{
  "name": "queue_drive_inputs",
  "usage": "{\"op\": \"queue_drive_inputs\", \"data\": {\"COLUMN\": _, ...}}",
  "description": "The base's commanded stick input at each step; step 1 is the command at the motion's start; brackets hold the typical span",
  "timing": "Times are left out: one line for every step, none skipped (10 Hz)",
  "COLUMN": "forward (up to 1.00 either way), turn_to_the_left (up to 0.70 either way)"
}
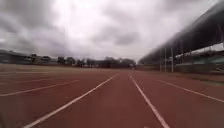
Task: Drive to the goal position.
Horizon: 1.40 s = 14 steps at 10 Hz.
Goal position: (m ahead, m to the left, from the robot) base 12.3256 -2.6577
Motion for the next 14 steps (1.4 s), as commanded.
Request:
{"op": "queue_drive_inputs", "data": {"forward": 0.7, "turn_to_the_left": 0.0}}
{"op": "queue_drive_inputs", "data": {"forward": 0.7, "turn_to_the_left": 0.0}}
{"op": "queue_drive_inputs", "data": {"forward": 0.7, "turn_to_the_left": 0.0}}
{"op": "queue_drive_inputs", "data": {"forward": 0.7, "turn_to_the_left": 0.0}}
{"op": "queue_drive_inputs", "data": {"forward": 0.7, "turn_to_the_left": 0.0}}
{"op": "queue_drive_inputs", "data": {"forward": 0.7, "turn_to_the_left": 0.0}}
{"op": "queue_drive_inputs", "data": {"forward": 0.7, "turn_to_the_left": 0.0}}
{"op": "queue_drive_inputs", "data": {"forward": 0.7, "turn_to_the_left": 0.0}}
{"op": "queue_drive_inputs", "data": {"forward": 0.7, "turn_to_the_left": 0.0}}
{"op": "queue_drive_inputs", "data": {"forward": 0.7, "turn_to_the_left": 0.0}}
{"op": "queue_drive_inputs", "data": {"forward": 0.7, "turn_to_the_left": 0.0}}
{"op": "queue_drive_inputs", "data": {"forward": 0.7, "turn_to_the_left": 0.0}}
{"op": "queue_drive_inputs", "data": {"forward": 0.7, "turn_to_the_left": 0.0}}
{"op": "queue_drive_inputs", "data": {"forward": 0.7, "turn_to_the_left": 0.0}}
